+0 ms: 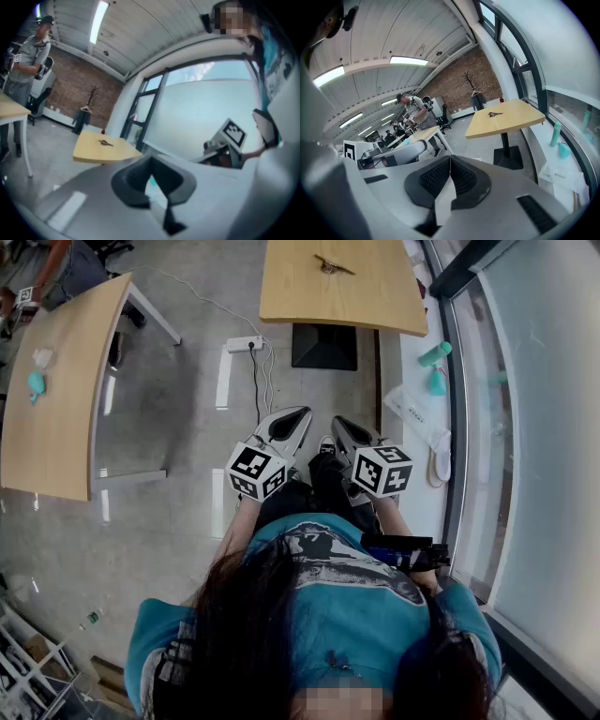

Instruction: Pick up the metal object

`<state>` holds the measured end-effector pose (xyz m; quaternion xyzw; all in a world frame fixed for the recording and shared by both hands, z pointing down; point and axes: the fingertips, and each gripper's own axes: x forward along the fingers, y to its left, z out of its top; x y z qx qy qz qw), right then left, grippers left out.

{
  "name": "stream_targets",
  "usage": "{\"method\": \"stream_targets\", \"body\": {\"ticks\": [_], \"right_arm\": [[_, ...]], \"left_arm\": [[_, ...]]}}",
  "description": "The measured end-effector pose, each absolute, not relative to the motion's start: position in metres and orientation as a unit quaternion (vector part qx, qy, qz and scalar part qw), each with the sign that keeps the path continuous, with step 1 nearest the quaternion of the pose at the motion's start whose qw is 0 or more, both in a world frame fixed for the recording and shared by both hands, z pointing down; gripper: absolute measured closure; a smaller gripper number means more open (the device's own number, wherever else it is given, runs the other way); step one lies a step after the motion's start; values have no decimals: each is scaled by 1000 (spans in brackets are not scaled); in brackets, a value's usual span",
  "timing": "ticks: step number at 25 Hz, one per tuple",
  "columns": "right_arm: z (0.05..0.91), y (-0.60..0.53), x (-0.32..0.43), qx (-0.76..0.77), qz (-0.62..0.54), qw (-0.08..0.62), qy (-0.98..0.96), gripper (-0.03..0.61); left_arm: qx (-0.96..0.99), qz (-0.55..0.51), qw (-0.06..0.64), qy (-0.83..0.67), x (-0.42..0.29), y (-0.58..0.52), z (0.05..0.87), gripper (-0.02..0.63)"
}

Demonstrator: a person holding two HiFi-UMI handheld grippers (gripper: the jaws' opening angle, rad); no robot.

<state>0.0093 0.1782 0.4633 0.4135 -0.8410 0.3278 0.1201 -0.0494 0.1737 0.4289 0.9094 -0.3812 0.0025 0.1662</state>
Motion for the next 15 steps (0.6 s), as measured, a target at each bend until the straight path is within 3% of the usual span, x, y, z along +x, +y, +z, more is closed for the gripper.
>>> {"method": "stream_targets", "body": {"ticks": [15], "right_arm": [[468, 3, 51, 384, 324, 118, -856, 566]], "left_arm": [[896, 5, 166, -412, -7, 6, 434, 612]]}}
